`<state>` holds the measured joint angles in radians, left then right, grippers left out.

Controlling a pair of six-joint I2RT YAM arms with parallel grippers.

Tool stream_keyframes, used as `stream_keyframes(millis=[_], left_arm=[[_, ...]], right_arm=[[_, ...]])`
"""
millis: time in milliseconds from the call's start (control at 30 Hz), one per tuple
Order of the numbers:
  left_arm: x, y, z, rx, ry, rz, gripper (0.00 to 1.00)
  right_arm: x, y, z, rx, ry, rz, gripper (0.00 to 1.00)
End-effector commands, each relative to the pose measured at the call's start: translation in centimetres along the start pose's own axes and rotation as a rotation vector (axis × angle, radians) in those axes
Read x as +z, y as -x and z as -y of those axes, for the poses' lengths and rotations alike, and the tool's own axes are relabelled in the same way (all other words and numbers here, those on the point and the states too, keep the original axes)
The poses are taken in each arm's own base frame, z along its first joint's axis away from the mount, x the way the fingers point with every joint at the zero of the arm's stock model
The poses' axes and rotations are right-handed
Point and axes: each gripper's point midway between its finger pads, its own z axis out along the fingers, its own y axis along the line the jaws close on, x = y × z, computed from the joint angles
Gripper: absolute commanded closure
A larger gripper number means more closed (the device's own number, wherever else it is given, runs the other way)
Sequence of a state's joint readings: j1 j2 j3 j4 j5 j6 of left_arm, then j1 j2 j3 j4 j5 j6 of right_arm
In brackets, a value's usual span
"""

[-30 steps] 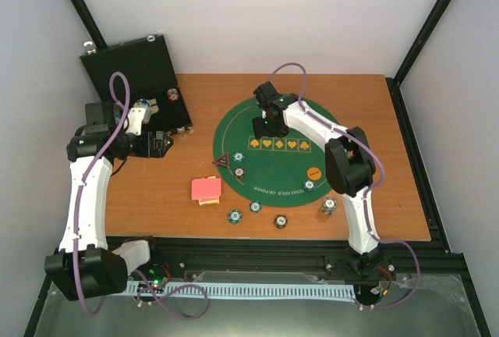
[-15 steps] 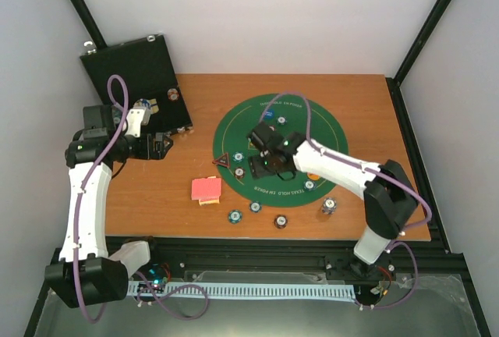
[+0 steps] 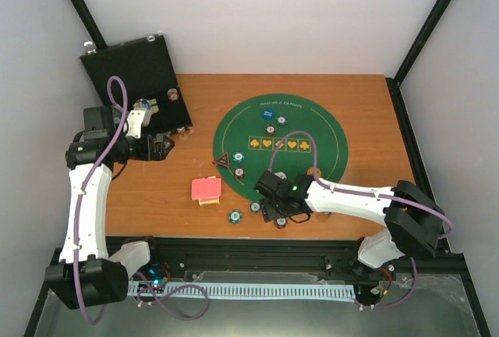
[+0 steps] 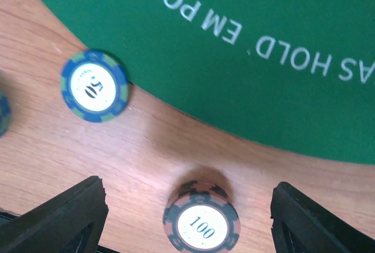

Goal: Distribute texas hold em gaming equipment

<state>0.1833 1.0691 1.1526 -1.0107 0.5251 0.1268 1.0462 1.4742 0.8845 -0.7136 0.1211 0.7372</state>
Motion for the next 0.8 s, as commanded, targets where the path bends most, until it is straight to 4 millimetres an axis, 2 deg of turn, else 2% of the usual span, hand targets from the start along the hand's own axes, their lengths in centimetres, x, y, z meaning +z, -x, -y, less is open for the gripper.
stream_keyframes(millis=[0,200,433,633,767], left_arm=[[-0.8,0.5,0.5,-0.004,-0.011,0.032,0.0],[-1.0,0.6,0.6,-0.003,-0.01,0.034,0.0],[-1.1,0.8,0.6,-0.006,-0.01,0.038,0.0],[-1.0,1.0,0.6,-0.007,-0.012,0.04,0.0],[-1.0,1.0,0.6,-0.007,-0.01,0.04,0.0]], right_arm=[[0.0,-0.4,0.4,0.065,0.015,0.036,0.25],[1.0,-2.1,0.5,0.065,0.047,-0.008,0.25],[1.6,-3.2,0.3,0.064,0.082,-0.035,0.26],[2.1,-3.8,0.3,0.064,0.086,-0.049,0.3],[2.3,-4.1,0.1,0.061,0.08,-0.057,0.37]])
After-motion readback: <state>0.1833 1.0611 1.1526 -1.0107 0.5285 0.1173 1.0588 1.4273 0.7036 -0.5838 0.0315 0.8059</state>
